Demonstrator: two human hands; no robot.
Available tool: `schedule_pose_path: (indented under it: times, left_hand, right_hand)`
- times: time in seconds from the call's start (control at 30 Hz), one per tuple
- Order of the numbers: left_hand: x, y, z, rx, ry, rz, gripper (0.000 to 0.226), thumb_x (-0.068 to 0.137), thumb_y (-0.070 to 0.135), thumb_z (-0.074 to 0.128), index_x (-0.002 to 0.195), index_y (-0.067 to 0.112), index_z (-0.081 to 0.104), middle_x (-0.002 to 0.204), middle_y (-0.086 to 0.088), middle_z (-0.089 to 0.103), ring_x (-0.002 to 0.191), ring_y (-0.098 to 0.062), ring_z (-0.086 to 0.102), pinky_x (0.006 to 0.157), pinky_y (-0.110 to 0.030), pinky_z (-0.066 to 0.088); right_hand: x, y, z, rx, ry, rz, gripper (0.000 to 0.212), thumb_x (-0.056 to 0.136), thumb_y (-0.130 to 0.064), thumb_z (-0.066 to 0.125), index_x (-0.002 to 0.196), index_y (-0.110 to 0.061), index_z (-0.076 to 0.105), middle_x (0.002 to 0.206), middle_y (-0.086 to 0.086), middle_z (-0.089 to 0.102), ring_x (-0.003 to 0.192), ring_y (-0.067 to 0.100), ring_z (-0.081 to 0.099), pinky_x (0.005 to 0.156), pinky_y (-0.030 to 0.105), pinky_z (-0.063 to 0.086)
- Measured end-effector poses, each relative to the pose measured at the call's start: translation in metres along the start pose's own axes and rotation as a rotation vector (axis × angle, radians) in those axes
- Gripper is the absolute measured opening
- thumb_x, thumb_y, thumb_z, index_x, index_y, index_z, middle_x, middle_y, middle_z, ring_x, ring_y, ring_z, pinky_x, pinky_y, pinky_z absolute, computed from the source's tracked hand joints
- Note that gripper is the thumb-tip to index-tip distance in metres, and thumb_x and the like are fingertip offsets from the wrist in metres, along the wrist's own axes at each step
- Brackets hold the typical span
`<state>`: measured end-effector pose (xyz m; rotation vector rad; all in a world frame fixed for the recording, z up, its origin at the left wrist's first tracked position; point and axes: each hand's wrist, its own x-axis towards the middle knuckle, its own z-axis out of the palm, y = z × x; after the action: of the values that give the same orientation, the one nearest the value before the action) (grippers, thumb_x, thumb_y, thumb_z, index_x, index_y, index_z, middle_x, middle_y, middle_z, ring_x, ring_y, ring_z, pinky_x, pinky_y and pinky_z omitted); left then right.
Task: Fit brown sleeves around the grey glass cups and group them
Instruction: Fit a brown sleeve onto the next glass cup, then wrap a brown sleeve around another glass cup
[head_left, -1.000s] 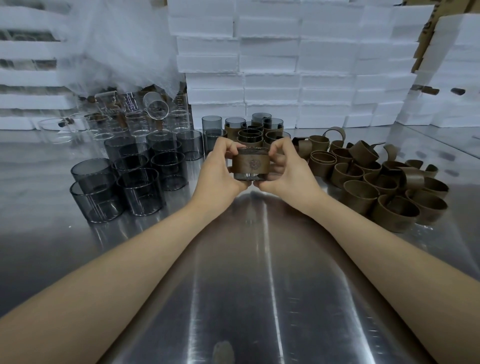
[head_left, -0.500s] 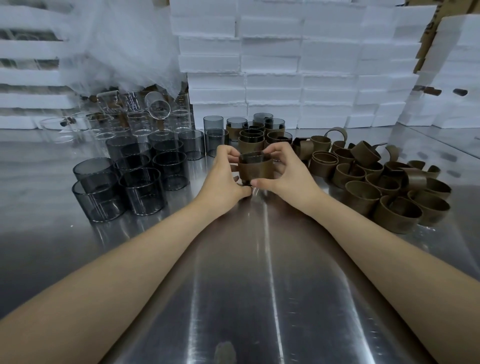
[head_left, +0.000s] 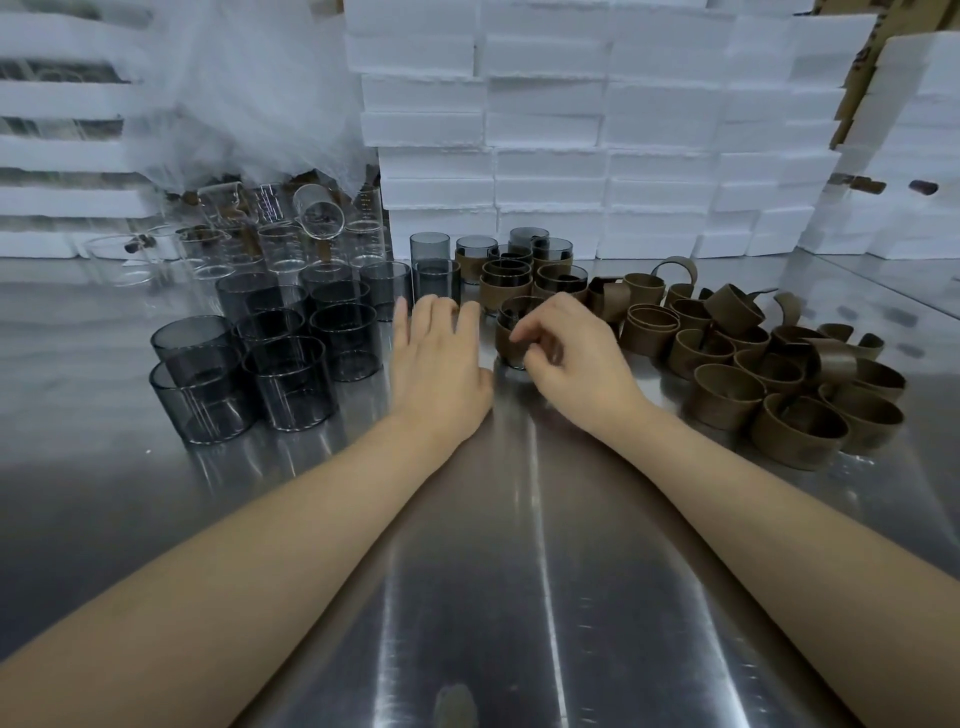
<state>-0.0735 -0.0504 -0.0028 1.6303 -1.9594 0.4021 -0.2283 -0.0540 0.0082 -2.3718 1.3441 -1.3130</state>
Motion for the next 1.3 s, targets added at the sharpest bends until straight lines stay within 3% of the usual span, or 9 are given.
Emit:
schedule_pose_path:
  times: [0.1,0.17,0.27,0.33,0.63,0.83,1.0,1.17,1.3]
  left_hand:
    - [0.001,-0.001,-0.003,0.229,-0.069,-0.056,0.053,0.088,0.031,0.046,0.136,0.012,0.04,0.142,-0.012,0.036,0.145,-0.029,0.017,0.119,-0.051,-0.012]
    - [0.001,-0.002,-0.006,0.353,-0.109,-0.069,0.05,0.091,0.035,0.04,0.134,0.011,0.043,0.145,-0.015,0.033,0.147,-0.032,0.013,0.118,-0.054,-0.013]
    - [0.001,-0.003,-0.006,0.404,-0.152,-0.104,0.049,0.093,0.038,0.035,0.133,0.012,0.046,0.147,-0.016,0.03,0.146,-0.033,0.011,0.115,-0.056,-0.016]
    - [0.0,-0.003,-0.006,0.409,-0.169,-0.119,0.049,0.094,0.04,0.033,0.131,0.012,0.048,0.146,-0.016,0.031,0.145,-0.032,0.013,0.112,-0.058,-0.019]
    - [0.001,-0.004,-0.004,0.292,-0.243,-0.195,0.043,0.095,0.038,0.033,0.122,0.011,0.054,0.133,-0.012,0.041,0.133,-0.028,0.027,0.116,-0.059,0.004]
    - [0.001,-0.006,-0.002,0.111,-0.121,-0.009,0.029,0.09,0.025,0.047,0.113,0.013,0.059,0.13,-0.006,0.044,0.126,-0.025,0.029,0.104,-0.047,0.016]
    - [0.0,0.006,-0.003,-0.306,0.047,0.199,0.041,0.081,0.007,0.055,0.12,0.017,0.06,0.125,0.002,0.053,0.12,-0.015,0.037,0.088,-0.022,0.014]
    - [-0.003,0.013,-0.006,-0.527,0.149,0.035,0.051,0.084,0.013,0.06,0.133,0.021,0.05,0.133,0.006,0.047,0.127,-0.01,0.033,0.1,-0.023,0.014]
    - [0.004,0.006,-0.003,-0.533,-0.088,-0.245,0.062,0.092,0.047,0.057,0.143,0.017,0.039,0.145,-0.001,0.042,0.137,-0.02,0.033,0.112,-0.034,0.021]
  right_hand:
    - [0.0,0.002,0.002,-0.04,-0.077,-0.015,0.025,0.082,-0.001,0.054,0.097,-0.013,0.069,0.095,-0.007,0.057,0.078,0.011,0.056,0.075,0.039,0.051]
    - [0.001,0.005,0.002,-0.061,-0.15,-0.01,0.033,0.082,-0.002,0.054,0.11,-0.013,0.069,0.111,-0.004,0.06,0.097,0.012,0.058,0.087,0.039,0.05]
    - [0.001,0.012,0.006,-0.157,-0.309,0.04,0.05,0.086,-0.01,0.058,0.136,-0.016,0.054,0.147,0.002,0.044,0.136,0.017,0.038,0.113,0.034,0.031]
    - [0.001,0.014,0.007,-0.163,-0.361,0.079,0.057,0.09,-0.015,0.058,0.144,-0.019,0.043,0.157,0.002,0.03,0.145,0.017,0.025,0.117,0.029,0.02]
    - [0.011,0.026,0.005,-0.423,-0.63,0.262,0.068,0.097,-0.057,0.031,0.155,-0.032,0.005,0.163,-0.01,-0.003,0.15,0.018,-0.002,0.12,0.041,0.001]
    - [0.008,0.028,0.001,-0.393,-0.588,0.268,0.064,0.096,-0.059,0.034,0.153,-0.032,0.022,0.162,-0.006,0.012,0.15,0.02,0.007,0.12,0.044,0.004]
    - [0.007,0.026,-0.003,-0.247,-0.466,0.246,0.065,0.092,-0.044,0.053,0.15,-0.03,0.029,0.153,0.0,0.039,0.141,0.021,0.033,0.114,0.04,0.027]
    - [0.005,0.026,-0.007,-0.014,-0.448,0.272,0.08,0.087,-0.03,0.067,0.152,-0.03,0.021,0.151,-0.002,0.041,0.137,0.015,0.038,0.102,0.02,0.03]
    - [0.003,0.026,-0.007,0.043,-0.452,0.253,0.083,0.085,-0.035,0.071,0.152,-0.028,0.023,0.147,-0.005,0.045,0.134,0.01,0.039,0.1,0.015,0.027]
